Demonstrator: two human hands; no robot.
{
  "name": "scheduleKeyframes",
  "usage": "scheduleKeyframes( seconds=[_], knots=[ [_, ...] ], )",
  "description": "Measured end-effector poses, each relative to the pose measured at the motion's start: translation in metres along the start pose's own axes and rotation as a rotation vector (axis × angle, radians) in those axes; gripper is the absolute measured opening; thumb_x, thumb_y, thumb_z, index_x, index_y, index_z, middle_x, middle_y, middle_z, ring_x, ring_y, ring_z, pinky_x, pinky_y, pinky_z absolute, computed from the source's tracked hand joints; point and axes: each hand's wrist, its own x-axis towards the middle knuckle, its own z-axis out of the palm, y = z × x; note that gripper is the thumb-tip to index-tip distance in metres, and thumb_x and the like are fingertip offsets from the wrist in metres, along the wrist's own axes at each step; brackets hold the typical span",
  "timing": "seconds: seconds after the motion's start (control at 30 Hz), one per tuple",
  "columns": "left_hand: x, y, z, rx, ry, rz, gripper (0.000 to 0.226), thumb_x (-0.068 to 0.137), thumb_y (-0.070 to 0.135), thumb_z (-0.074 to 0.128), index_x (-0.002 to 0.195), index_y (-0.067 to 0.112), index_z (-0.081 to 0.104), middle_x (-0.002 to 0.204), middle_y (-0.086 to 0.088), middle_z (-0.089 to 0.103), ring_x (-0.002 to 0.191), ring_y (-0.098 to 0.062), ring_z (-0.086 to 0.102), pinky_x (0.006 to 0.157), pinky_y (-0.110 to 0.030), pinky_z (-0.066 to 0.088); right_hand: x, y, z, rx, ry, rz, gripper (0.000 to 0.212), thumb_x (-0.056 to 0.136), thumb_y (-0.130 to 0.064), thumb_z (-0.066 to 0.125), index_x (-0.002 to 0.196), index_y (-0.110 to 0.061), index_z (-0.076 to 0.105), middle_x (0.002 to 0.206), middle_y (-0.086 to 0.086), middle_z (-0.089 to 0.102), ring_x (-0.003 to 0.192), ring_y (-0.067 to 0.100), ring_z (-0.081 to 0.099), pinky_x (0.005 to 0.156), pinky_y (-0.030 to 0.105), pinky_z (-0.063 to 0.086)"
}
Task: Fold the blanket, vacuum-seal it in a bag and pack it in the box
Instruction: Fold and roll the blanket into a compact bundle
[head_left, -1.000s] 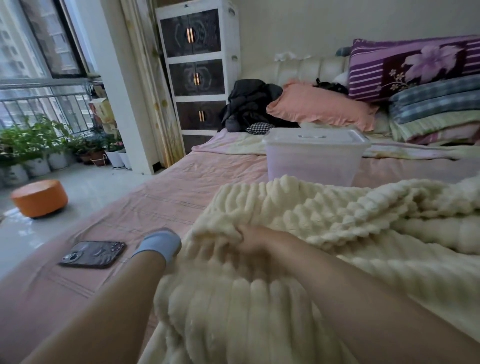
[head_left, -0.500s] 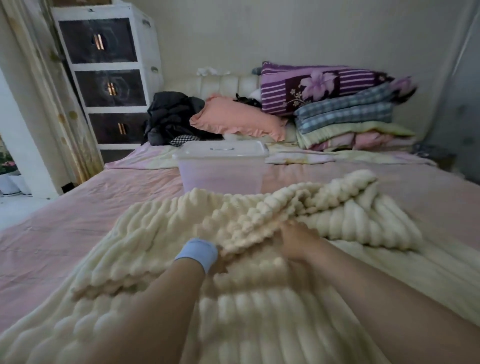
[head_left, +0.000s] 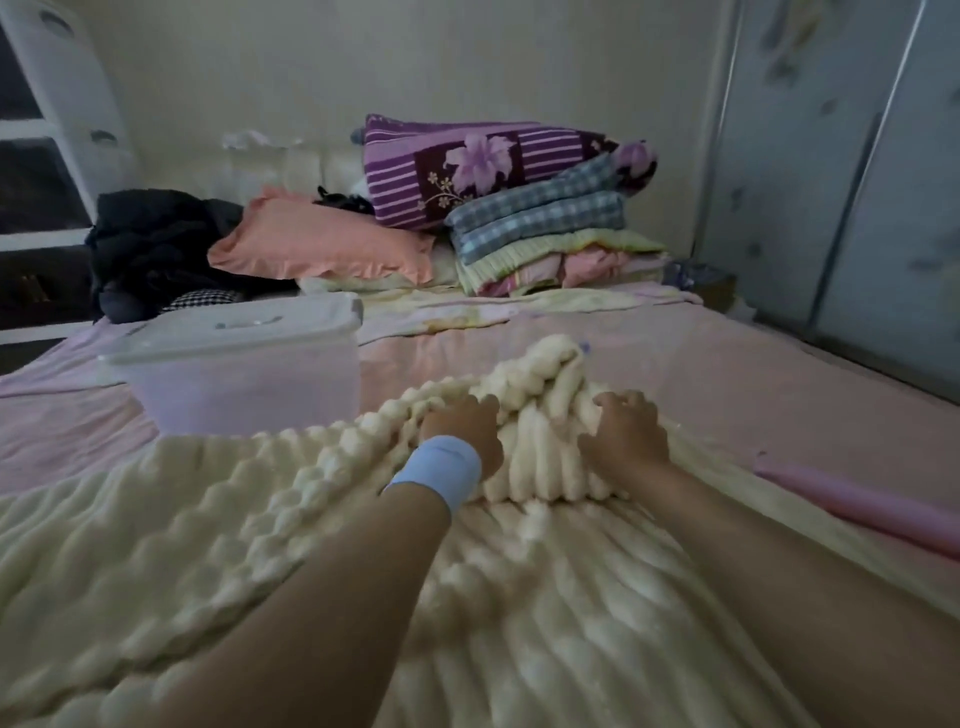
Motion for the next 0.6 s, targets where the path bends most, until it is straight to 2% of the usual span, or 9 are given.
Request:
scheduleKeyframes(
  seconds=[0.1,0.13,0.23,0.3,0.4,0.47,0.5,0.53,0.6],
  knots=[
    [0.024,0.032,0.008,0.006,0.015,0.092,0.053,0.094,0.026,0.043,0.145,0.028,0.030,0.136,-0.003,0.048,0.117,-0.030,0.053,0.089,-0.042,0.048,0.029,0.021,0.008,0.308,-0.228,0.189,0.106,0.081,-0.041,0.077,0.158,-0.011,0.010,0.154,0.013,0.036,0.137,0.033,0.041,0.107,0.039,0.041],
    [0.030,0.038,0.010,0.023,0.029,0.125,0.055,0.095,0.026,0.044,0.147,0.028,0.027,0.137,-0.003,0.046,0.118,-0.030,0.053,0.089,-0.041,0.047,0.035,0.023,0.011,0.397,-0.271,0.180,0.104,0.080,-0.037,0.078,0.156,-0.008,0.014,0.152,0.014,0.040,0.134,0.032,0.046,0.105,0.037,0.042],
    [0.047,0.046,0.017,0.032,0.080,0.218,0.061,0.095,0.020,0.044,0.149,0.034,0.020,0.144,-0.001,0.039,0.125,-0.028,0.045,0.094,-0.042,0.043,0.036,0.023,0.011,0.366,-0.323,0.007,0.050,0.090,-0.032,0.066,0.135,-0.014,0.053,0.131,0.006,0.061,0.119,0.026,0.058,0.095,0.032,0.045],
    [0.057,0.045,0.018,-0.034,0.179,0.247,0.056,0.096,0.021,0.042,0.146,0.038,0.025,0.147,0.000,0.036,0.127,-0.028,0.040,0.095,-0.045,0.043,0.029,0.027,0.004,0.389,-0.456,-0.112,0.035,0.084,-0.020,0.071,0.118,-0.020,0.065,0.108,-0.003,0.068,0.104,0.017,0.064,0.083,0.028,0.051],
    [0.062,0.049,0.018,-0.128,0.315,0.184,0.060,0.095,0.041,0.046,0.148,0.040,0.019,0.149,-0.007,0.025,0.129,-0.034,0.036,0.093,-0.048,0.045,0.018,0.040,-0.014,0.402,-0.760,-0.188,0.030,0.078,-0.001,0.076,0.094,-0.024,0.067,0.084,-0.013,0.067,0.078,0.004,0.063,0.061,0.016,0.049],
    [0.062,0.051,0.019,-0.198,0.284,0.105,0.087,0.089,0.046,0.056,0.150,0.043,-0.007,0.157,-0.010,0.005,0.129,-0.037,0.039,0.087,-0.044,0.049,0.017,0.052,-0.025,0.274,-0.781,-0.154,0.035,0.075,-0.007,0.082,0.100,-0.025,0.067,0.091,-0.012,0.068,0.086,0.007,0.064,0.070,0.017,0.052],
    [0.061,0.052,0.016,-0.242,0.211,0.068,0.094,0.088,0.043,0.059,0.148,0.045,-0.013,0.157,-0.013,0.009,0.122,-0.037,0.048,0.082,-0.041,0.050,0.018,0.055,-0.029,0.207,-0.777,-0.129,0.042,0.072,-0.011,0.085,0.108,-0.025,0.066,0.100,-0.009,0.069,0.095,0.012,0.065,0.078,0.022,0.055],
    [0.060,0.052,0.013,-0.255,0.118,0.042,0.091,0.089,0.039,0.058,0.149,0.045,-0.011,0.152,-0.015,0.026,0.111,-0.036,0.056,0.077,-0.038,0.050,0.018,0.057,-0.033,0.170,-0.797,-0.099,0.048,0.071,-0.015,0.085,0.114,-0.024,0.066,0.107,-0.006,0.069,0.101,0.016,0.065,0.084,0.028,0.056],
    [0.054,0.052,0.003,-0.174,-0.024,0.037,0.068,0.090,0.036,0.051,0.149,0.040,0.017,0.133,-0.009,0.054,0.103,-0.031,0.061,0.080,-0.036,0.051,0.020,0.056,-0.036,0.154,-0.852,-0.055,0.045,0.072,-0.022,0.075,0.116,-0.022,0.066,0.107,-0.003,0.068,0.098,0.018,0.064,0.082,0.033,0.056]
  ],
)
